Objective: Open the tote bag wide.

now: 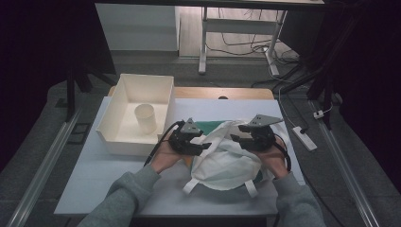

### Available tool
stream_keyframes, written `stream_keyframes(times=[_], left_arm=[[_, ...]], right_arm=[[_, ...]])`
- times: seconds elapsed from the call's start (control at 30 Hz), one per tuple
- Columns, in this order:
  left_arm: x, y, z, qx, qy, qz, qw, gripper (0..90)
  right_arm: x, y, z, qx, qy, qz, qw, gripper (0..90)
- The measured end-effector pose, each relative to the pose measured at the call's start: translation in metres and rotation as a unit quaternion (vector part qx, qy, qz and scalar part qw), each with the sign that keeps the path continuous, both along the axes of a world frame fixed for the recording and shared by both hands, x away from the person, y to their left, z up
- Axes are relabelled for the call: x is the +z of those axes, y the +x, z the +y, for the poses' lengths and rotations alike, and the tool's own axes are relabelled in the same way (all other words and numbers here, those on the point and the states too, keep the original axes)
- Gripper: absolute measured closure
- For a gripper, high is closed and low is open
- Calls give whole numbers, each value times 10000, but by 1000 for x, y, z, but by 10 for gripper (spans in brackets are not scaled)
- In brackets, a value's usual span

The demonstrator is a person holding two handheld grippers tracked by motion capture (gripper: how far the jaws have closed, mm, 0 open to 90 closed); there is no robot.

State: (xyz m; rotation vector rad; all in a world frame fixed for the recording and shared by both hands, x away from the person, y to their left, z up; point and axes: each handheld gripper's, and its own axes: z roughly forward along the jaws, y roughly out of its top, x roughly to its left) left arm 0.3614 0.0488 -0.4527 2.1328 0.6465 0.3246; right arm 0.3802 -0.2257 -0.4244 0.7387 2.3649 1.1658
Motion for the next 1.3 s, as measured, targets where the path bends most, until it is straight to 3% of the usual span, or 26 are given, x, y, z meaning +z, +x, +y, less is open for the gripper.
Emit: stream_keyframes(times=[0.4,0.67,0.87,0.97,1.07,1.17,1.3], left_arm=[[0,0,-4,-50,-36,-28,10000,431],[7,-2,-18,-180,78,-172,9997,433],[5,10,-31,-76,309,-129,9994,421],[-1,21,-35,-1,309,-25,9995,433],[-4,28,-36,48,279,25,9996,516],[-9,35,-34,90,224,157,9996,657],[-14,40,-31,151,331,256,9990,837]], right_arm=[[-28,-25,17,326,-412,388,9979,487],[-34,-31,19,423,-534,479,9965,483],[-41,-35,23,513,-620,580,9951,479],[-45,-37,27,591,-686,648,9938,475],[-47,-41,29,723,-730,707,9922,475],[-50,-41,30,844,-747,805,9904,473],[-59,-41,34,1128,-936,1130,9827,434]])
